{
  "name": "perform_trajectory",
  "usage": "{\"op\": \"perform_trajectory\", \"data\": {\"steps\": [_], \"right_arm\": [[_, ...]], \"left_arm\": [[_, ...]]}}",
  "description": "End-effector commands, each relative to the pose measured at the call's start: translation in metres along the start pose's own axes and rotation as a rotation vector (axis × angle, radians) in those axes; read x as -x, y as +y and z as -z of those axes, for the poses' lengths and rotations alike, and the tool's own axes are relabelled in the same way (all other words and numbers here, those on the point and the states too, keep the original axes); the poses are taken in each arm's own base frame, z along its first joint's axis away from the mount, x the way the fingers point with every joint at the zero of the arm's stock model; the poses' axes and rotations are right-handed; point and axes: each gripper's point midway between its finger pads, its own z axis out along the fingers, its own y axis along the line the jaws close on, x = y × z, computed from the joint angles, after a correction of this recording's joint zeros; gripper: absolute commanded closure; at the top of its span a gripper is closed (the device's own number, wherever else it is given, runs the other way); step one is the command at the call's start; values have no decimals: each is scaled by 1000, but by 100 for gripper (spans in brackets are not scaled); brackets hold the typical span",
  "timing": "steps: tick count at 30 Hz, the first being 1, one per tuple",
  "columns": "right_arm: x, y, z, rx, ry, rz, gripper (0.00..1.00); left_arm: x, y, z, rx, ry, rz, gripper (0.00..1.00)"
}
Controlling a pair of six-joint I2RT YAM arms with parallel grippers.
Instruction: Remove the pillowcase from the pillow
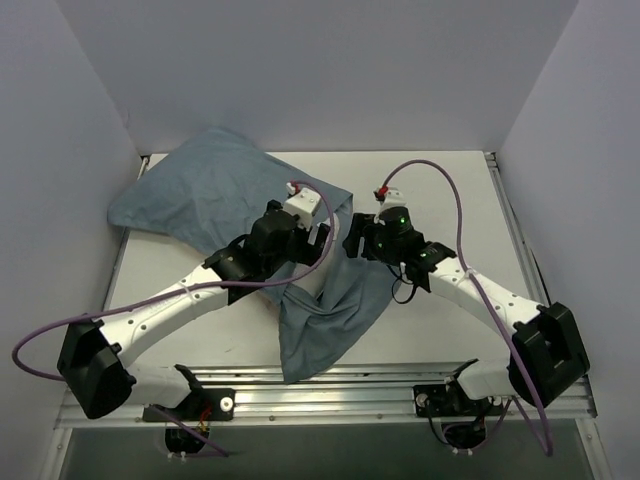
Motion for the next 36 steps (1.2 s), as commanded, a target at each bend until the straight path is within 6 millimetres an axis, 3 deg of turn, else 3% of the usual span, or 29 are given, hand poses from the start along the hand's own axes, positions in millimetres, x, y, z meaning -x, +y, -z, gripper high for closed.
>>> {"op": "perform_trajectory", "data": {"steps": [1,8,19,23,25,28,29,30,32,36], "right_arm": [[12,16,-16,84,-33,-28,34],[19,29,-18,150,-45,-38,34],[-8,25,-37,166,19,-44,36],[-25,-6,-46,60,40,-61,49],[-36,-28,-47,15,57,-89,63],[-43,-54,-47,-39,65,-127,83],[-48,-61,-46,-54,74,-135,88],[-48,-68,-45,-69,73,-146,95],[-48,-76,-44,-82,70,-155,100],[-32,-87,-40,-99,40,-179,100]], "left_arm": [[7,-7,-1,32,-6,-140,6],[-15,-22,-15,56,58,-218,6],[-72,-3,-41,196,197,-249,3],[-88,1,-47,227,229,-253,16],[-95,5,-48,243,242,-245,25],[-109,17,-49,270,270,-205,51],[-111,17,-48,255,275,-189,70],[-111,20,-48,259,274,-174,80],[-111,21,-42,252,269,-154,95],[-103,17,-24,189,240,-126,98]]}}
